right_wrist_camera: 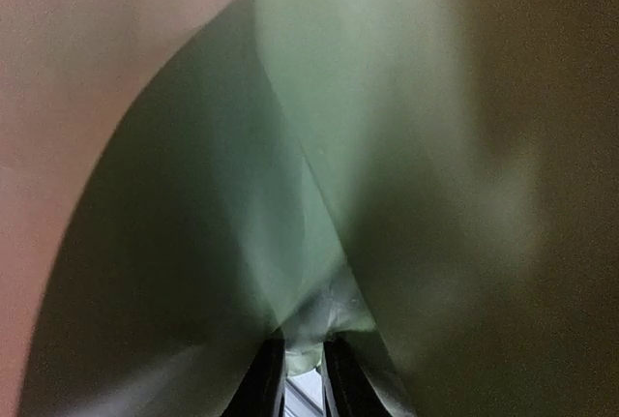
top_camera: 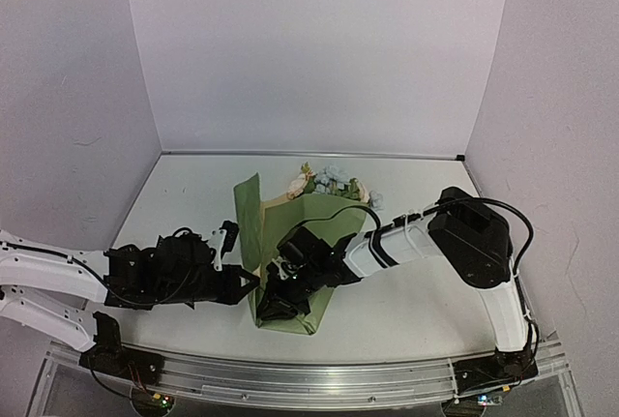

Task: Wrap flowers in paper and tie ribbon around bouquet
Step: Fold the 2/3-folded wrapping paper at the center of the board.

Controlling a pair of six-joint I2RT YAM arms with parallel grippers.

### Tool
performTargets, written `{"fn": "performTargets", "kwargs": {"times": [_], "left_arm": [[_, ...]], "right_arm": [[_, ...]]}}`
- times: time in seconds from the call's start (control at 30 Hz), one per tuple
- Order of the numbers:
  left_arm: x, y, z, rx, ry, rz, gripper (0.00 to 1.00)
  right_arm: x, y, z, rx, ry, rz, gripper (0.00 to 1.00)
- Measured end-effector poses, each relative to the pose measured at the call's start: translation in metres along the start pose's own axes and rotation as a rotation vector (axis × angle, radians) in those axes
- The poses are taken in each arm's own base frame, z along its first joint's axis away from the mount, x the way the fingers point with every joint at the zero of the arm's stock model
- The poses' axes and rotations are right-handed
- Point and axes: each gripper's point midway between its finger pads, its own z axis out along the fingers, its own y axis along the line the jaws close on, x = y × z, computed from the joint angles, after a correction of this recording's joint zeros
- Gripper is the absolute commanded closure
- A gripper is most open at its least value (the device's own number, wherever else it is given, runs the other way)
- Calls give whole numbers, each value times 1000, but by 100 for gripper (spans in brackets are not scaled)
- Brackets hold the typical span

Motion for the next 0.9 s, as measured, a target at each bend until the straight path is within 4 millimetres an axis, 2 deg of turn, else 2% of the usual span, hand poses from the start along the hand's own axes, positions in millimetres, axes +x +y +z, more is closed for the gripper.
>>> {"fn": "performTargets", "kwargs": {"times": [0.2,0.37,0.57,0.67,0.77,0.9], "left_arm": [[-2,3,-1,-5,-24,1,100],[-7,2,-7,7,-54,0,100],[-7,-3,-3,28,-50,37,100],[0,-4,5,29,-18,72,100],[4,-10,14,37,19,106,100],[3,-27,28,65,58,154,100]], "right_arm": [[6,-1,-2,8,26,-34,84],[18,4,-15,18,62,-59,84],[30,33,-50,-28,57,-128,84],[38,37,-72,-35,42,-157,85],[46,21,-94,-5,23,-157,84],[52,-22,-116,83,-28,-129,84]]}}
